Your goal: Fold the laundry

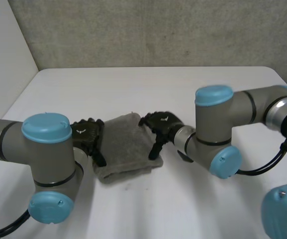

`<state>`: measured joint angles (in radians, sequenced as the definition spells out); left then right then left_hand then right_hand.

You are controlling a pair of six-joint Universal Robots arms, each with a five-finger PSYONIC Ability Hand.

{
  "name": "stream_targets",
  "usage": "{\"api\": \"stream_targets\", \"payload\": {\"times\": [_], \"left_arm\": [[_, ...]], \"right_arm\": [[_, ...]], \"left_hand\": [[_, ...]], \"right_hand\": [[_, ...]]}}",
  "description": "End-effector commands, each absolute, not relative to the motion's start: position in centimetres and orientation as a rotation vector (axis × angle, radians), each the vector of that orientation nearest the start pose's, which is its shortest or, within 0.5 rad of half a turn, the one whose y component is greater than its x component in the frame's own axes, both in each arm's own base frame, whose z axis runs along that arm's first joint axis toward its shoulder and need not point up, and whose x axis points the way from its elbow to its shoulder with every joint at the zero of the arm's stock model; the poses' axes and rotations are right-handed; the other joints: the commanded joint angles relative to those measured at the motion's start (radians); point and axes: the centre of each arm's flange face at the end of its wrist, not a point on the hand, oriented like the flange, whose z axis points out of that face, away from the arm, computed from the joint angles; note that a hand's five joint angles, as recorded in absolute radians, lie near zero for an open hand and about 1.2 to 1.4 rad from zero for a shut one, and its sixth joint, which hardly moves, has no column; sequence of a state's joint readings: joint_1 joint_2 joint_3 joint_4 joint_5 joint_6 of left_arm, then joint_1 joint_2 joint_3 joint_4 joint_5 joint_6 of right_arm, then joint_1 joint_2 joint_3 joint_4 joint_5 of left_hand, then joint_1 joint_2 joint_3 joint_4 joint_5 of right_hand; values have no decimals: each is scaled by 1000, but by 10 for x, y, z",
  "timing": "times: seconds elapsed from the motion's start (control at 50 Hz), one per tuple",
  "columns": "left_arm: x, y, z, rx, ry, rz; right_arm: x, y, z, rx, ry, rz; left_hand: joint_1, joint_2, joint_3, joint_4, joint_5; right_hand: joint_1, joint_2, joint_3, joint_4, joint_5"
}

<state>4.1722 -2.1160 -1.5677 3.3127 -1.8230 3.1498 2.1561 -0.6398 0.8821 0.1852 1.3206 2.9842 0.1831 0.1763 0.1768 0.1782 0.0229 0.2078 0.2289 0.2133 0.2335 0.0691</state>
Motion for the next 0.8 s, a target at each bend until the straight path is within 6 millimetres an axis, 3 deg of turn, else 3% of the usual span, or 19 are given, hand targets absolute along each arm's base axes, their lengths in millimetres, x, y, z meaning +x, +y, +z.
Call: {"api": "stream_targets", "payload": {"times": [0.02,0.04,0.08,0.1,0.12,0.14,0.16,0.18,0.2,0.24,0.34,0.46,0.8], "left_arm": [[-284,-262,210,459,2477,-2096],[-284,-262,210,459,2477,-2097],[-280,-263,258,433,2419,-2217],[-280,-263,258,433,2419,-2218],[-277,-261,283,439,2405,-2270],[-277,-261,283,439,2404,-2271],[-273,-259,301,449,2408,-2303],[-265,-260,316,438,2418,-2329],[-265,-260,317,438,2418,-2329],[-244,-266,339,357,2439,-2368],[-231,-266,352,291,2483,-2414],[-232,-266,355,303,2522,-2448],[-227,-251,374,303,2451,-2529]], "right_arm": [[348,-294,221,-874,2052,-1775],[348,-294,221,-873,2051,-1776],[318,-305,262,-703,2017,-2024],[318,-305,263,-703,2017,-2025],[301,-310,280,-608,2011,-2130],[286,-312,291,-537,2005,-2209],[286,-312,291,-536,2005,-2209],[271,-316,298,-475,2020,-2257],[271,-316,298,-475,2021,-2257],[254,-312,306,-453,2040,-2271],[249,-296,324,-527,1986,-2233],[245,-293,318,-625,1996,-2093],[244,-286,324,-618,1980,-2088]], "left_hand": [[1,8,7,6,-13],[1,8,7,6,-13],[4,11,10,9,-10],[4,11,10,9,-10],[4,11,10,9,-10],[4,11,10,9,-10],[4,11,10,9,-10],[1,8,7,6,-13],[1,8,7,6,-13],[4,11,10,9,-10],[4,11,10,9,-10],[1,8,7,6,-13],[-5,2,1,0,-19]], "right_hand": [[-33,-54,-39,-59,-69],[-33,-54,-39,-59,-69],[-33,-54,-39,-59,-69],[-33,-54,-39,-59,-69],[-33,-54,-39,-59,-69],[-33,-54,-39,-59,-69],[-33,-54,-39,-59,-69],[-33,-54,-39,-59,-69],[-33,-54,-39,-59,-69],[-33,-54,-39,-59,-69],[-33,-54,-39,-59,-69],[-33,-54,-39,-59,-69],[-33,-54,-39,-59,-69]]}}
